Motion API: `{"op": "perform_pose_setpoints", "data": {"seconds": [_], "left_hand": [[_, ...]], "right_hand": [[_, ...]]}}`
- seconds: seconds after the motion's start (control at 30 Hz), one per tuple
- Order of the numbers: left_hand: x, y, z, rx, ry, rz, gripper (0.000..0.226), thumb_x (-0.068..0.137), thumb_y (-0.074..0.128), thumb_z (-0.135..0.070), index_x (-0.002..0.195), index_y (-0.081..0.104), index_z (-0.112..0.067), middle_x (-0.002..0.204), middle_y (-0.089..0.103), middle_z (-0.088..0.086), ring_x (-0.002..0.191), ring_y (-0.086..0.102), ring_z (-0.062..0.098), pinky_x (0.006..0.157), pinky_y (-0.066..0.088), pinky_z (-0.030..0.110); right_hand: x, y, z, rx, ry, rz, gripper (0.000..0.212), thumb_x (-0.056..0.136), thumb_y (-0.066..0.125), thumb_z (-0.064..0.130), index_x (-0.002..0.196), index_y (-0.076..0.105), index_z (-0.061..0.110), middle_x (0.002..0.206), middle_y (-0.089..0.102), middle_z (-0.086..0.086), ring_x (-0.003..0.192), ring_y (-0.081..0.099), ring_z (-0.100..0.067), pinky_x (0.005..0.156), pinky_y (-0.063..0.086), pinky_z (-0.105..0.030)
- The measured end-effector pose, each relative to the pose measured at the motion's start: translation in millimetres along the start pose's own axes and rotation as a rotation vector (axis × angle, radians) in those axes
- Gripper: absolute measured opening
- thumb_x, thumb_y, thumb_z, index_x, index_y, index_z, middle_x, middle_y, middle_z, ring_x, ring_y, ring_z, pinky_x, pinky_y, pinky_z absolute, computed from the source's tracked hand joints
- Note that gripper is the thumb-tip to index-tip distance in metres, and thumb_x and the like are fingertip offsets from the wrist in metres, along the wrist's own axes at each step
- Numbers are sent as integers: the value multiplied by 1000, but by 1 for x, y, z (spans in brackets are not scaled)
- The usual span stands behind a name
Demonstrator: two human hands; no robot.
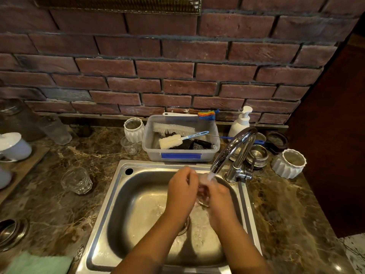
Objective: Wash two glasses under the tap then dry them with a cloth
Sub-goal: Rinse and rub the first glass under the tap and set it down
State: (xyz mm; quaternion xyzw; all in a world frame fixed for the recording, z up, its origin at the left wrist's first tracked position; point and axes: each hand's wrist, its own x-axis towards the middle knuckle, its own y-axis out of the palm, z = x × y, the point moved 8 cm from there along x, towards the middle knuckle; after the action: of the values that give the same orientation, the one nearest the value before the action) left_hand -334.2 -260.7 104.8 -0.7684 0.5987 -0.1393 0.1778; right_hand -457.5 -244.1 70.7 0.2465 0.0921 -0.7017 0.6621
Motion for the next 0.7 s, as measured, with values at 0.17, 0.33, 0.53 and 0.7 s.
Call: {"op": "perform_pose_setpoints", "data": {"seconds": [0.17,0.33,0.53,0.7], "left_hand": [[-12,7,-18,266,404,96,31,100,39,-38,105,64,-20,100,60,-7,87,55,6,72,47,19],[-12,14,20,-438,-490,172,27,104,42,-28,95,63,-13,77,62,5,62,58,16,52,48,27],[-25,19,37,-775,-813,194,29,101,48,-29,97,69,-8,80,73,13,80,68,24,76,56,39],[-4,-8,14,-151,-18,-28,21,102,46,-24,88,62,-21,88,67,4,82,66,19,72,59,38]], "right_hand": [[0,6,-22,366,317,98,36,90,62,35,117,69,12,115,73,-18,112,66,-35,89,54,-49],[-7,5,29,-346,-288,-35,27,98,59,26,76,74,19,71,76,-5,71,73,-17,73,59,-43],[-21,29,41,-836,-681,135,29,98,55,36,83,76,22,73,74,5,69,69,-6,68,58,-32],[-4,19,-3,69,108,54,26,100,56,29,107,71,8,90,78,-10,83,74,-21,73,58,-38]]}}
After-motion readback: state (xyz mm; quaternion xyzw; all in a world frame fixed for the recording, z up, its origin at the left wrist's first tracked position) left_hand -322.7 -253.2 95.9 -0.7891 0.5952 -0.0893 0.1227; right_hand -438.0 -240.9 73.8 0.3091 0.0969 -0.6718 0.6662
